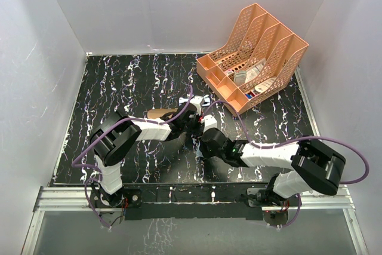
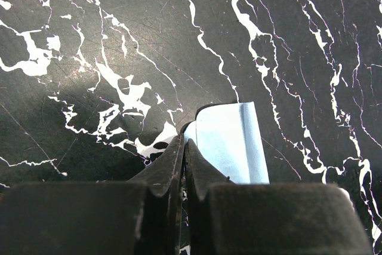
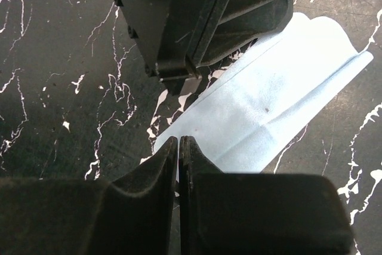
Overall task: Organize the sunglasses
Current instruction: Adjust the glasses cleaning cloth at the center of the board.
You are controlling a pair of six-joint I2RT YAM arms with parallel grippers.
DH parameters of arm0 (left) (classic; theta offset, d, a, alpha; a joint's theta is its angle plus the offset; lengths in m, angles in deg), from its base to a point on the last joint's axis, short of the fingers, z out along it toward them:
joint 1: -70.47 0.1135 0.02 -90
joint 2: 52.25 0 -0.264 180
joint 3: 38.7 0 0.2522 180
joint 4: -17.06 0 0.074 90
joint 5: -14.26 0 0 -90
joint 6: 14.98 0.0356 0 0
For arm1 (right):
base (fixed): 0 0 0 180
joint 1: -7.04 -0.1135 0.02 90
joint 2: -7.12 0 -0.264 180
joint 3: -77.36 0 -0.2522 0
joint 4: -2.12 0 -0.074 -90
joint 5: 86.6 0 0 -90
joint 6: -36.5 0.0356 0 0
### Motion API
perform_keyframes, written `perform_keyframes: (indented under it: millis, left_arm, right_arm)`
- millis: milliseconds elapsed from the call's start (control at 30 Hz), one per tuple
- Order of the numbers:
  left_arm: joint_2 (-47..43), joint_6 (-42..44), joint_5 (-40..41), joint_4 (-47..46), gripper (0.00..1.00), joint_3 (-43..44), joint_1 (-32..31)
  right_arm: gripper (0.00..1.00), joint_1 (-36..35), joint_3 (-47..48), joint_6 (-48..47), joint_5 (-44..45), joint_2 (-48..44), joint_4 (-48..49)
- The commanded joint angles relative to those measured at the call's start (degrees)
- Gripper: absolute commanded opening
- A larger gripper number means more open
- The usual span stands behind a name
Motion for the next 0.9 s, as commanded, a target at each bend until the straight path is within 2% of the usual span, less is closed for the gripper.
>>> perform_keyframes:
  millis: [0, 867]
  left_arm:
    - [1.4, 0.3, 0.0, 4.3, 0.00, -0.2, 0.2]
    - [1.8, 0.1, -0.2, 3.7, 0.00, -0.4, 0.2]
  right_arm:
    - [0.05, 1.0, 2.2, -1.2, 2.2, 0.8, 3.6]
    - [0.05, 0.9, -1.9, 1.9, -2.9, 1.9, 5.7]
